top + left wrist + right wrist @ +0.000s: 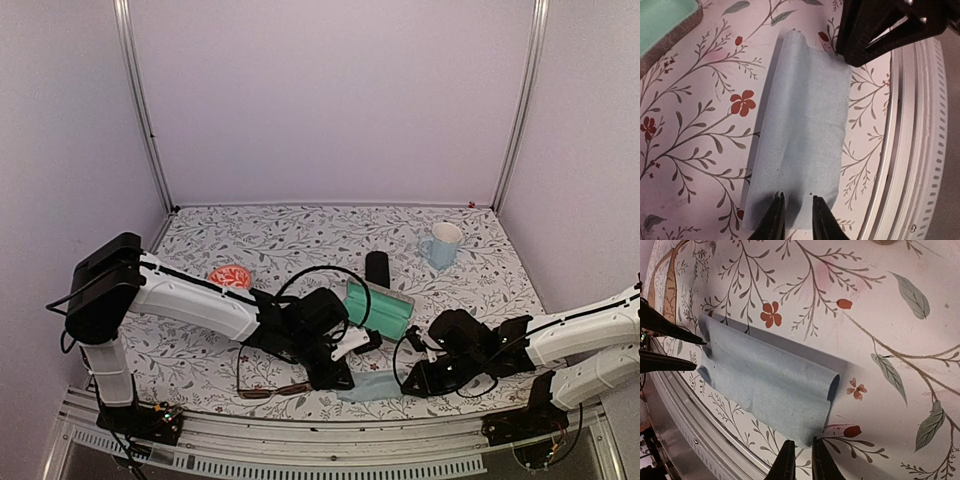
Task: Organize the sunglasses
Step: Adjust the folded cleaning cloth at the center of the board, then pick up the folded cleaning cloth from the center of the board.
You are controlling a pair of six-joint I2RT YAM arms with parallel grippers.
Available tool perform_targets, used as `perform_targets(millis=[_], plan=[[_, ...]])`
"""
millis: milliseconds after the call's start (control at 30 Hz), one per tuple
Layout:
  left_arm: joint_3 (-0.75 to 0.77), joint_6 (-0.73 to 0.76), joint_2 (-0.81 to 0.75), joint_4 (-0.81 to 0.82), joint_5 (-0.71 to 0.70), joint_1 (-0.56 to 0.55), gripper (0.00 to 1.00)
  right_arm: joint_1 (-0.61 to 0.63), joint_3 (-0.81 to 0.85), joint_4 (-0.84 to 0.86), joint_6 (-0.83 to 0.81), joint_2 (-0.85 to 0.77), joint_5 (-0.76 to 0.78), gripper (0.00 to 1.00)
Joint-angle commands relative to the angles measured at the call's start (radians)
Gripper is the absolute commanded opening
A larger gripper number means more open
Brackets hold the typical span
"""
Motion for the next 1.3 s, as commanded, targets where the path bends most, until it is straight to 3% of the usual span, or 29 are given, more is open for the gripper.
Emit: perform_targets(millis=[0, 167, 367, 767, 1267], plan=[[-0.013, 0.006, -0.047, -0.022, -0.013, 0.009, 0.21, 0.008, 0.005, -0.034, -0.002, -0.002, 0.029, 0.17], [-0.015, 0.01, -0.06, -0.032, -0.033, 0.01, 0.21, 0.007, 0.034, -0.078, -0.013, -0.016, 0.065, 0.3], [-0.024, -0.001, -0.077, -0.018, -0.023, 0.044, 0.21, -0.004, 0.079, -0.092, -0.042, -0.008, 0.126, 0.35], [-0.001, -0.01, -0.005, -0.011, 0.073, 0.115, 0.22, -0.111, 0.095, 0.012, -0.151, 0.087, 0.052, 0.36], [-0.011, -0.019, 0.029, 0.009, 0.138, 0.114, 0.22, -0.132, 0.079, 0.075, -0.175, 0.148, 0.022, 0.29]])
